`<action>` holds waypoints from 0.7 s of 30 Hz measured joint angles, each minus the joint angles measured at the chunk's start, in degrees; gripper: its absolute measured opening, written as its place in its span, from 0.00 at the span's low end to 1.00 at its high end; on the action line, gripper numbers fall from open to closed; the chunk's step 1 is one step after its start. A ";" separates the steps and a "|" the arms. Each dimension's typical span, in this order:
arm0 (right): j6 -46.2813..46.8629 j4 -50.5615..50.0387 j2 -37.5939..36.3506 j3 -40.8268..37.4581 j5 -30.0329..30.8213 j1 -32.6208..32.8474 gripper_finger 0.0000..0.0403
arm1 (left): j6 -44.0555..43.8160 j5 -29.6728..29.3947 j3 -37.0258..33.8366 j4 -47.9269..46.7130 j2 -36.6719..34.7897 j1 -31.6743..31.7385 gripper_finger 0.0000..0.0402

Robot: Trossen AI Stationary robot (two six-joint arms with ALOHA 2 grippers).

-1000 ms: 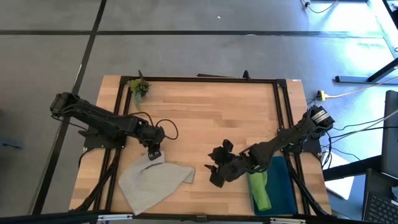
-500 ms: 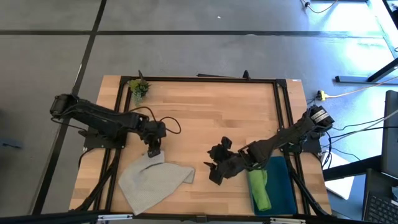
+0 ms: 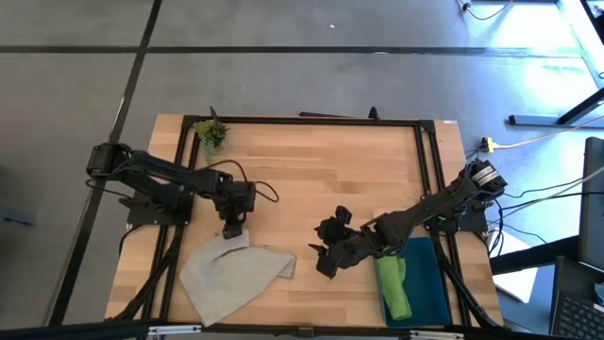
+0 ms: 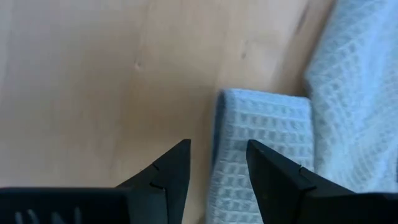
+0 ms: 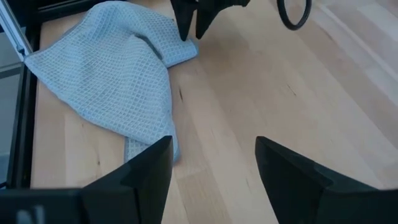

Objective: Roll microfiber towels into tight, uniform cylinder then place into a basket
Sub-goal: Roll the gray microfiber cloth

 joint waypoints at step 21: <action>0.17 -0.71 1.50 0.02 0.04 0.00 0.57 | 0.99 7.51 0.00 4.91 2.34 1.89 0.37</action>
